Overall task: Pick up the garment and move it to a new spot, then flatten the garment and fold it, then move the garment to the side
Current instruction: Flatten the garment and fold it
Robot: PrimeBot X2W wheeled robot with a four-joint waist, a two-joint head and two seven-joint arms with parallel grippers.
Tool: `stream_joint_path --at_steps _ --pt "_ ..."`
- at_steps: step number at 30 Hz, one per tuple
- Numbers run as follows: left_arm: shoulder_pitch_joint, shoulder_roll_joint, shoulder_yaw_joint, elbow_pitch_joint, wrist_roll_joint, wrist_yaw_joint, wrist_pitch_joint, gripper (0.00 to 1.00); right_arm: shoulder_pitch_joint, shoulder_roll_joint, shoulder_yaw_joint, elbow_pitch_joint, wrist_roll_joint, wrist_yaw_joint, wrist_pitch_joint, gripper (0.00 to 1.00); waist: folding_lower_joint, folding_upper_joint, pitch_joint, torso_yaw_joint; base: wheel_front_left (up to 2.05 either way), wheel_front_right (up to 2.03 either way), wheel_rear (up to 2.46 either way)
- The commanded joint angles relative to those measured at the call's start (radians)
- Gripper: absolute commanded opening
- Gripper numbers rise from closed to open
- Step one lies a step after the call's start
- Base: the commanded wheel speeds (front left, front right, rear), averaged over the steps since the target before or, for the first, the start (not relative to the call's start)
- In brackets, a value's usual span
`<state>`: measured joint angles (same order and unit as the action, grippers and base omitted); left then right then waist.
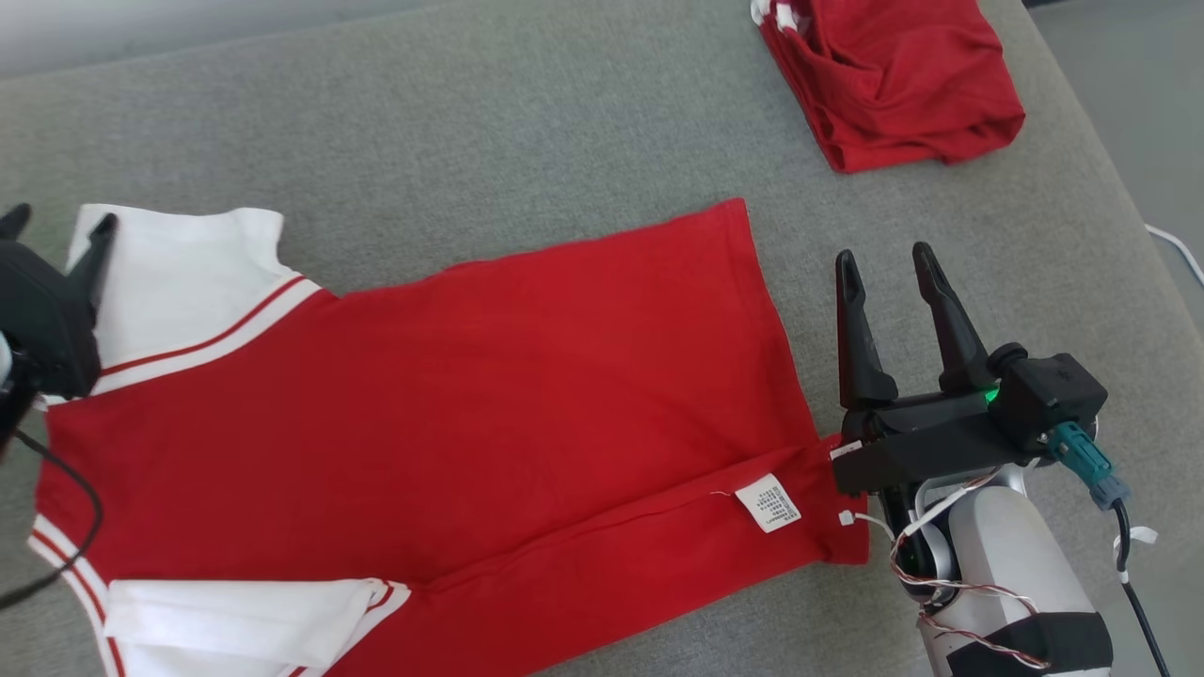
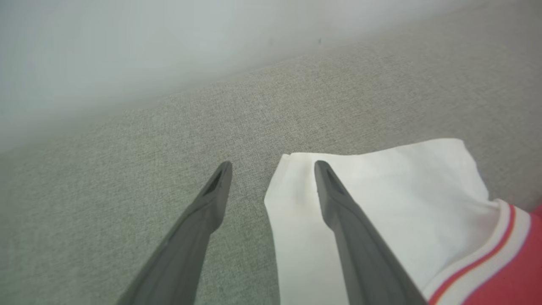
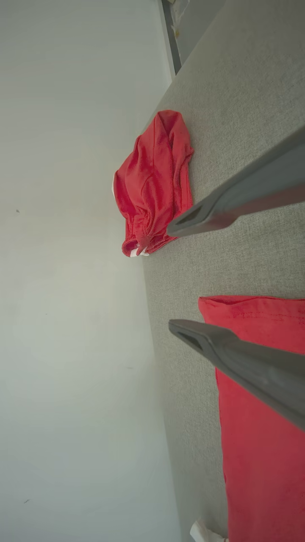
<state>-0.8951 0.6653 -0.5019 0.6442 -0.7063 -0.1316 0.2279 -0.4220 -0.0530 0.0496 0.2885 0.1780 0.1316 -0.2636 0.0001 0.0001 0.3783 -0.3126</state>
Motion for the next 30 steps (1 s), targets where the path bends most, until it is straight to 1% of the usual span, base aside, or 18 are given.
stream_joint_path --at_steps 1,8,9,10,11,12,17,22,27,28,30 --pt "-0.026 0.012 -0.004 0.027 -0.011 0.003 0.004 1.0 -0.011 0.005 0.008 -0.004 0.012 -0.003 -0.001 1.0 -0.0001 -0.0001 0.031 -0.024 0.0 0.0 0.0" --pt "-0.054 0.015 -0.045 0.066 -0.041 0.003 0.008 1.0 -0.023 0.005 0.01 0.0 0.013 -0.003 -0.001 1.0 -0.0001 -0.0001 0.046 -0.028 0.0 0.0 0.0" --pt "-0.056 0.012 -0.052 0.068 -0.049 0.003 0.01 0.98 -0.025 0.004 0.011 0.002 0.01 -0.003 -0.001 1.0 -0.0001 -0.0001 0.047 -0.027 0.0 0.0 0.0" --pt "-0.057 0.008 -0.06 0.069 -0.056 0.003 0.008 0.51 -0.027 0.004 0.013 0.004 0.007 -0.003 -0.001 1.0 -0.0001 -0.0001 0.048 -0.024 0.0 0.0 0.0" --pt "-0.06 0.006 -0.069 0.071 -0.061 0.003 0.006 0.17 -0.03 0.004 0.017 0.009 0.005 -0.003 -0.001 1.0 -0.0001 -0.0001 0.048 -0.022 0.0 0.0 0.0" --pt "-0.065 0.005 -0.078 0.07 -0.066 0.003 0.001 0.0 -0.033 0.005 0.022 0.018 0.003 -0.003 -0.001 1.0 -0.0001 -0.0001 0.048 -0.019 0.0 0.0 0.0" --pt "-0.084 -0.007 -0.105 0.069 -0.089 0.003 -0.052 0.0 -0.072 0.001 0.055 0.104 -0.002 -0.003 -0.001 1.0 -0.0001 -0.0001 0.034 0.002 0.0 0.0 0.0" --pt "-0.092 -0.013 -0.143 0.042 -0.114 0.002 -0.102 0.0 -0.146 -0.032 0.093 0.236 0.019 -0.003 0.005 1.0 -0.0001 -0.0001 0.017 0.029 0.0 0.0 0.0" --pt "-0.09 -0.012 -0.183 -0.001 -0.136 0.002 -0.148 0.0 -0.234 -0.068 0.116 0.339 0.052 -0.003 0.06 1.0 -0.0001 -0.0001 0.011 0.054 0.0 0.0 0.0" --pt "-0.089 -0.01 -0.197 -0.015 -0.144 0.002 -0.165 0.0 -0.261 -0.083 0.135 0.374 0.064 -0.003 0.095 1.0 -0.0001 -0.0001 0.01 0.064 0.0 0.0 0.0" --pt "-0.088 -0.006 -0.211 -0.029 -0.15 0.002 -0.179 0.0 -0.292 -0.096 0.152 0.401 0.078 -0.003 0.127 1.0 -0.0001 -0.0001 0.01 0.07 0.0 0.0 0.0"
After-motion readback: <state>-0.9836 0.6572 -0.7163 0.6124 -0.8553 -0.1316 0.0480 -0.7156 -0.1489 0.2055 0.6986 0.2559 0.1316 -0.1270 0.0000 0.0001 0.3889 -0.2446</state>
